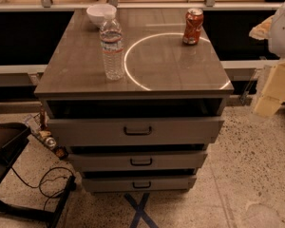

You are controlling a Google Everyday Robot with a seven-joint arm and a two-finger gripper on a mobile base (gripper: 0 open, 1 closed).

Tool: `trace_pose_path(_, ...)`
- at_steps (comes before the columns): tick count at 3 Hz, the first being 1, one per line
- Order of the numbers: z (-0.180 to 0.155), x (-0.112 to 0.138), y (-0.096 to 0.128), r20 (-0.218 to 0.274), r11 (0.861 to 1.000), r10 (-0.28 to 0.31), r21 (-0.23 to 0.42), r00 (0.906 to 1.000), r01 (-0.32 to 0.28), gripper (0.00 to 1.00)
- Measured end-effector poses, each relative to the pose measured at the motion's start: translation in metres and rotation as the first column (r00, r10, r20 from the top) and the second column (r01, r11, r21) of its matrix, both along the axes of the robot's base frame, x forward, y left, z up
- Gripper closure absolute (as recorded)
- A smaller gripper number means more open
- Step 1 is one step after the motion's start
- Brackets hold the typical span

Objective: Move water bottle near white bowl

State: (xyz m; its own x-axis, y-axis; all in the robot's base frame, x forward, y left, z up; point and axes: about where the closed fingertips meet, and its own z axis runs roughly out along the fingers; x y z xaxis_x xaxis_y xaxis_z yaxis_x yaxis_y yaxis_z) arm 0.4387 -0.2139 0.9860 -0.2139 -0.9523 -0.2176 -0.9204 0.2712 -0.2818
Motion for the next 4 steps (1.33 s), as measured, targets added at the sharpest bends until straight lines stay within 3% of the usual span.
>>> trace_pose_path(1,0.001,0.000,0.001,0.006,1.000,0.001,0.003,1.0000,-0.001,0.00)
trace_pose_path(2,0.003,0.009,0.007,0.060,0.995,0.010,0.094,0.9981,-0.015,0.00)
trace_pose_path(3,-0.020,0.032,0.003,0.138,0.958,-0.008,0.284,0.9903,-0.032,0.00)
trace_pose_path(4,-0.015,0.093,0.036,0.280,0.818,-0.023,0.556,0.9596,-0.143,0.00)
